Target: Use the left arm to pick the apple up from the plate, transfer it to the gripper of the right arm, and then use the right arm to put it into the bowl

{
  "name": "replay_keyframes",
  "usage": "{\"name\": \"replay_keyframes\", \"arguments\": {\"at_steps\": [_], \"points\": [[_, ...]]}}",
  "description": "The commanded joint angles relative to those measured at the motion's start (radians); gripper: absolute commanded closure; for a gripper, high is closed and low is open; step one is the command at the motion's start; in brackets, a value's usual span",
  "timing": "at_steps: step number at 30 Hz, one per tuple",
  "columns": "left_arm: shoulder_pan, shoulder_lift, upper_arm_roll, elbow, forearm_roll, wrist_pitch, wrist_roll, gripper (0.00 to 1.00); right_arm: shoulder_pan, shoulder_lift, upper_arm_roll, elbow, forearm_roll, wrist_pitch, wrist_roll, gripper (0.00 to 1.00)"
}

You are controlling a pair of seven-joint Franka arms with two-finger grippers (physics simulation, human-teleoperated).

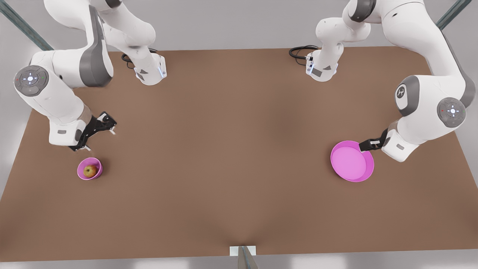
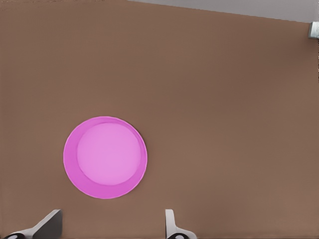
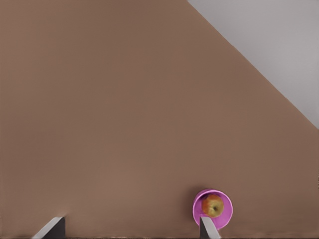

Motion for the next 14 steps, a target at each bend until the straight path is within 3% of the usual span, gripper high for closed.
{"name": "replay_keyframes", "arguments": {"at_steps": [1,14], "points": [[-0.001,0.003,-0.001,0.001,0.006,0.005,0.233,0.00,0.026,-0.021,-0.126,-0.018,0.063,-0.044,0.539,0.00],[-0.003,0.025,-0.004,0.027,0.006,0.013,0.230,0.00,0.035,0.056,-0.117,0.051,0.079,-0.038,0.629,0.00]]}}
